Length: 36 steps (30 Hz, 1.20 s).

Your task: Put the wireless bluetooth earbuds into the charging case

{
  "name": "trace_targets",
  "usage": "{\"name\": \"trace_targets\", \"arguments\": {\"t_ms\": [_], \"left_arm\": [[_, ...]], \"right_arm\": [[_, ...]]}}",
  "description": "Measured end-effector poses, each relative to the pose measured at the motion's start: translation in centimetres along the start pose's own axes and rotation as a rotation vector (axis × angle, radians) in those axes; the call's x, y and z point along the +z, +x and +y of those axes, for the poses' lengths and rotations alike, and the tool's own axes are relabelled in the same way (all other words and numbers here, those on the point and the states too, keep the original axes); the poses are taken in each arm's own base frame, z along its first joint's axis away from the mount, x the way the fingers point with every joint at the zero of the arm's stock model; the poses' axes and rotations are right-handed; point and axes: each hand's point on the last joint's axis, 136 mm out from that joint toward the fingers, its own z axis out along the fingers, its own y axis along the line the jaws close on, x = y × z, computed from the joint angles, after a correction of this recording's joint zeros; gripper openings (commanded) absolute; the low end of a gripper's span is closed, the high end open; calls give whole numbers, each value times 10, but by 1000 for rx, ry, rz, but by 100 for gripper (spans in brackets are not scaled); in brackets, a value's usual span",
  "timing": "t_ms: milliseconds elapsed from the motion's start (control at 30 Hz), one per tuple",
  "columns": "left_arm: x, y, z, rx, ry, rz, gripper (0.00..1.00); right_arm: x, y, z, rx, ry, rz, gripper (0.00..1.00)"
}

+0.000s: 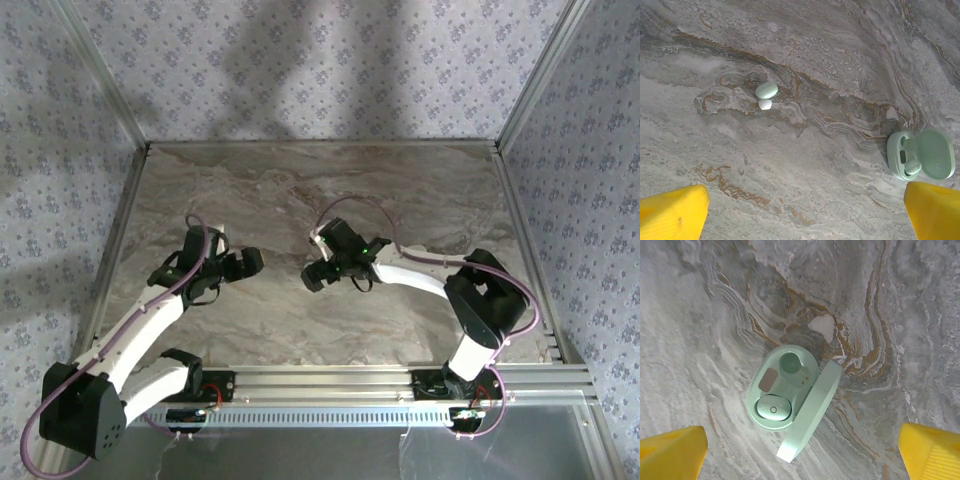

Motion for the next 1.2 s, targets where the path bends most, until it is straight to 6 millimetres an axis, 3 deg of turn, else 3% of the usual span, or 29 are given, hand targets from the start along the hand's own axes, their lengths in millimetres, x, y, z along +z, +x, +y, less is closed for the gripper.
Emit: {"name": "trace_targets", "arguments": {"t_ms": [267, 800, 1033, 1200], "left_arm": [[2, -2, 5, -14, -9, 1, 100], [7, -2, 2, -16, 6, 11, 100], [7, -4, 0, -15, 11, 3, 100], [7, -4, 1, -14, 6, 2, 100]], "right_arm": [[10, 11, -20, -17, 129, 78, 97], [8, 16, -50, 26, 219, 101, 94], [5, 14, -50, 47, 203, 89, 95], [-22, 5, -36, 48, 130, -14, 100]]}}
